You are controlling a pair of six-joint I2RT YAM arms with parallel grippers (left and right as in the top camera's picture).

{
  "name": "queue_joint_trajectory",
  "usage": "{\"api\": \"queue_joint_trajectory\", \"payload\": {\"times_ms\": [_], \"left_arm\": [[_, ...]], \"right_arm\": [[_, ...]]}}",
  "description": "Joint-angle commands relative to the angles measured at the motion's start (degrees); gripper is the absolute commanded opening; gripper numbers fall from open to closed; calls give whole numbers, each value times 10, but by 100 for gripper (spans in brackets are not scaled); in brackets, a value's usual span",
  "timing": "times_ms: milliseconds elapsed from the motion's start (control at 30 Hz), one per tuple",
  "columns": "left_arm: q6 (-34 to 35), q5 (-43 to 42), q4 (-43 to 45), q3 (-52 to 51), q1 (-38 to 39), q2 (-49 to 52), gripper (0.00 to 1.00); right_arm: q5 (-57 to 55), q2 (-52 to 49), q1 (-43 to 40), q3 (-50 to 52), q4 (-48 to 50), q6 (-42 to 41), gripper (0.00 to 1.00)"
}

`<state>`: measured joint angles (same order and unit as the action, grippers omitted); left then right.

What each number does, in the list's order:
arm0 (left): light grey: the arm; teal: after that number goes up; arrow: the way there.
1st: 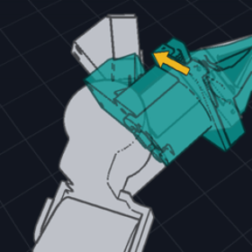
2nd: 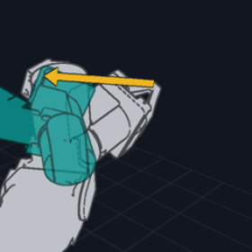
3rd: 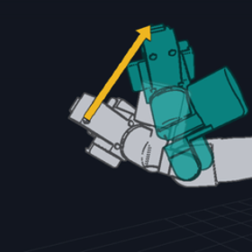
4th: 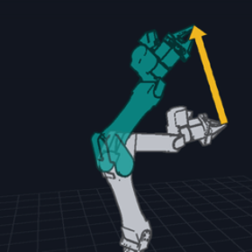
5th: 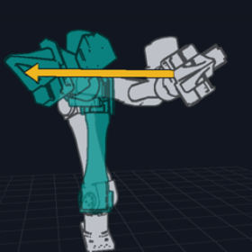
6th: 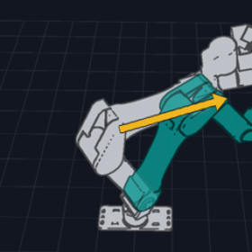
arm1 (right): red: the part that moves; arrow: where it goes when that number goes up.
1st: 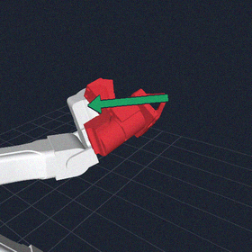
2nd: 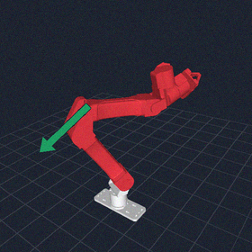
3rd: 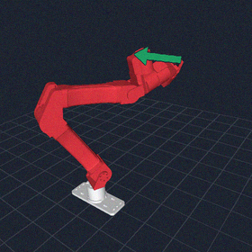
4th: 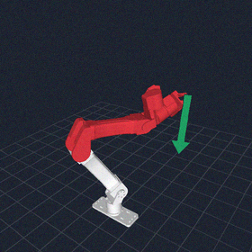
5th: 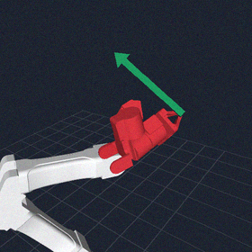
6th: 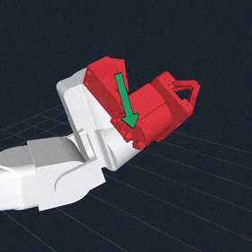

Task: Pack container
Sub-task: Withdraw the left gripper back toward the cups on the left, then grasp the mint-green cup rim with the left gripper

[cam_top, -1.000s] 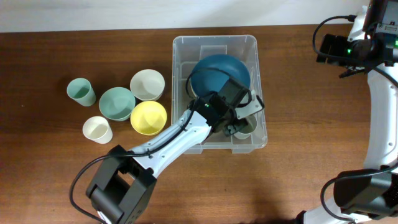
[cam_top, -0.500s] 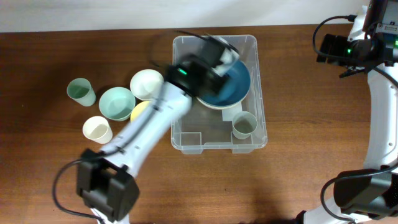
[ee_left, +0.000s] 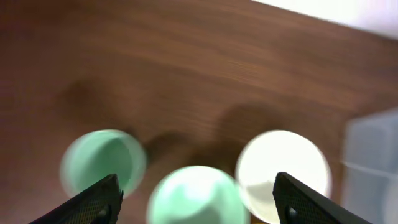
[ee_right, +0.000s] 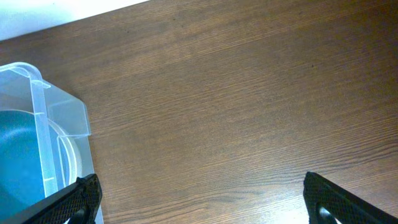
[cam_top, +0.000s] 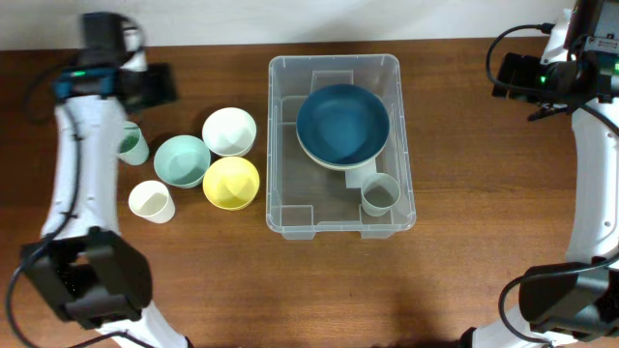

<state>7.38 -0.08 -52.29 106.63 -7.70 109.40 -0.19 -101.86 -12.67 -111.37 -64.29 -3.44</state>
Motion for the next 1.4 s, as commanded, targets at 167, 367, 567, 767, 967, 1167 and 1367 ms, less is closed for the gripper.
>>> {"api": "queue_joint_trajectory", "payload": {"times_ms": [167,367,567,767,967,1167,1367], "left_arm": [[110,-21,-4,8,-112,-15,80],[156,-21,-2,-34,-136,-11,82],[205,-21,27,-111,-143,5,93],[215,-21,57,-141,-148,26,93],[215,-21,57,-141,-150,60,92],[215,-21,58,-141,-150,95,92],[215,-21,68,-141,-151,99,68]], "right_arm": [[-3,2,-2,-2,1,-4,99],[-3,2,-2,-2,1,-4,99],[-3,2,-2,-2,1,-4,99],[-3,2,-2,-2,1,-4,99],[-3,2,-2,-2,1,-4,99],[-3,2,-2,-2,1,-4,99],[-3,2,-2,-2,1,-4,99]]}}
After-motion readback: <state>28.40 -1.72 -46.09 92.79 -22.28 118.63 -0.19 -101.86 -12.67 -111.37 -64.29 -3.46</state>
